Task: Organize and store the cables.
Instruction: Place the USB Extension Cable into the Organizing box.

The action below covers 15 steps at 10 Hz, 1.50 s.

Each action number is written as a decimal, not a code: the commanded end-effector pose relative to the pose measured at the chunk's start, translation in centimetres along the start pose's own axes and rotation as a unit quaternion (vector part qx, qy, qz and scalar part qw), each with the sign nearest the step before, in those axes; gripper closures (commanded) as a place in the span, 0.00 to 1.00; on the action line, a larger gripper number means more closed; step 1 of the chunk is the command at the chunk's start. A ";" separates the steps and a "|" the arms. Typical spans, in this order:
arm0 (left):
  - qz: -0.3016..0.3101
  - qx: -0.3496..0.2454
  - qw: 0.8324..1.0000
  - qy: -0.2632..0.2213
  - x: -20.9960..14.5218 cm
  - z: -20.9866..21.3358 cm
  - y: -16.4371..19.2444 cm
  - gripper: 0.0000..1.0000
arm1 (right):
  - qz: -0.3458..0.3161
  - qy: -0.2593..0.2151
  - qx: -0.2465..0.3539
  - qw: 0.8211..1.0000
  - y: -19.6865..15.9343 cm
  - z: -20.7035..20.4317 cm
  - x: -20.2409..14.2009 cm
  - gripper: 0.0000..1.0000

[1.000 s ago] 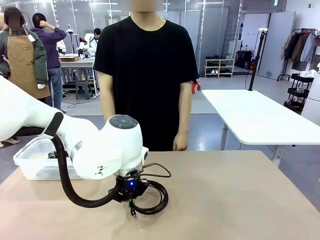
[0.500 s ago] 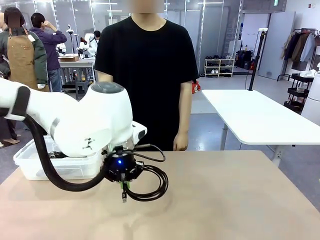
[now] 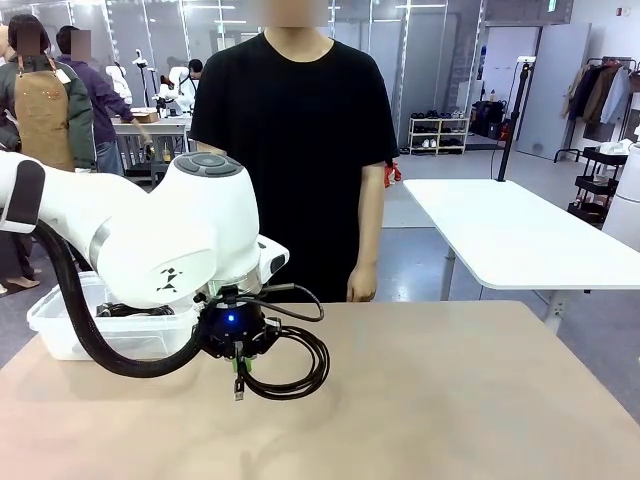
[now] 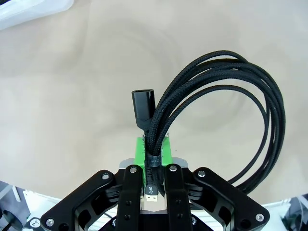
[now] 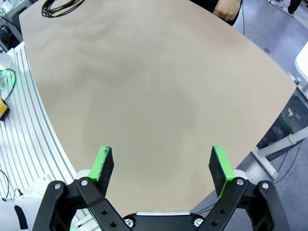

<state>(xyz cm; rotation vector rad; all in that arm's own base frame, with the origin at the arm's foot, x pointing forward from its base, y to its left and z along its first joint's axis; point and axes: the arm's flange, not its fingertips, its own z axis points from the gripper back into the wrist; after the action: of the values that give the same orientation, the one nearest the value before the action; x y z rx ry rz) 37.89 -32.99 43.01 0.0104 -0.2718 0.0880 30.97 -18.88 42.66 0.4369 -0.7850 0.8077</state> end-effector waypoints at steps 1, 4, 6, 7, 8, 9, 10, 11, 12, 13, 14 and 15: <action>0.006 -0.008 1.000 0.002 0.1 0.0 -0.2 1.00 | 0.009 -0.005 0.000 1.000 -0.2 0.1 -0.1 0.00; -0.071 -0.014 0.996 -0.058 3.1 2.3 3.2 0.85 | 0.009 -0.005 0.000 1.000 -0.2 0.1 -0.1 0.00; -0.076 -0.007 0.995 -0.058 6.6 4.0 8.6 0.85 | 0.009 -0.005 0.000 1.000 -0.2 0.1 -0.1 0.00; -0.090 0.000 0.993 -0.070 8.1 4.0 11.3 0.85 | 0.009 -0.005 0.000 1.000 -0.2 0.1 -0.1 0.00; -0.096 -0.005 0.993 -0.072 10.4 3.7 14.4 0.85 | 0.009 -0.005 0.000 1.000 -0.2 0.1 -0.1 0.00; -0.082 0.002 0.993 -0.081 12.7 3.4 17.1 0.85 | 0.009 -0.005 0.000 1.000 -0.2 0.1 -0.1 0.00; -0.088 0.005 0.992 -0.088 14.8 3.2 19.7 0.85 | 0.009 -0.005 0.000 1.000 -0.2 0.1 -0.1 0.00; -0.082 0.001 0.992 -0.094 17.0 2.9 22.1 0.85 | 0.009 -0.005 0.000 1.000 -0.2 0.1 -0.1 0.00; -0.066 0.006 0.992 -0.103 19.6 2.1 24.4 0.85 | 0.009 -0.005 0.000 1.000 -0.2 0.1 -0.1 0.00; -0.052 0.018 0.994 -0.097 21.6 1.1 26.0 0.85 | 0.009 -0.005 0.000 1.000 -0.2 0.1 -0.1 0.00; -0.045 0.034 0.995 -0.085 23.2 0.2 27.2 0.85 | 0.009 -0.005 0.000 1.000 -0.2 0.1 -0.1 0.00; -0.040 0.054 0.995 -0.075 24.6 -0.9 28.3 0.85 | 0.009 -0.005 0.000 1.000 -0.2 0.1 -0.1 0.00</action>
<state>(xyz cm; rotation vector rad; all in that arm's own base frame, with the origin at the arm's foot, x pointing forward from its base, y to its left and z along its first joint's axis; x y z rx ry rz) 57.34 -2.42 48.43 0.1014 -0.4383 0.0206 31.02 -18.84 42.67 0.4352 -0.7810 0.8074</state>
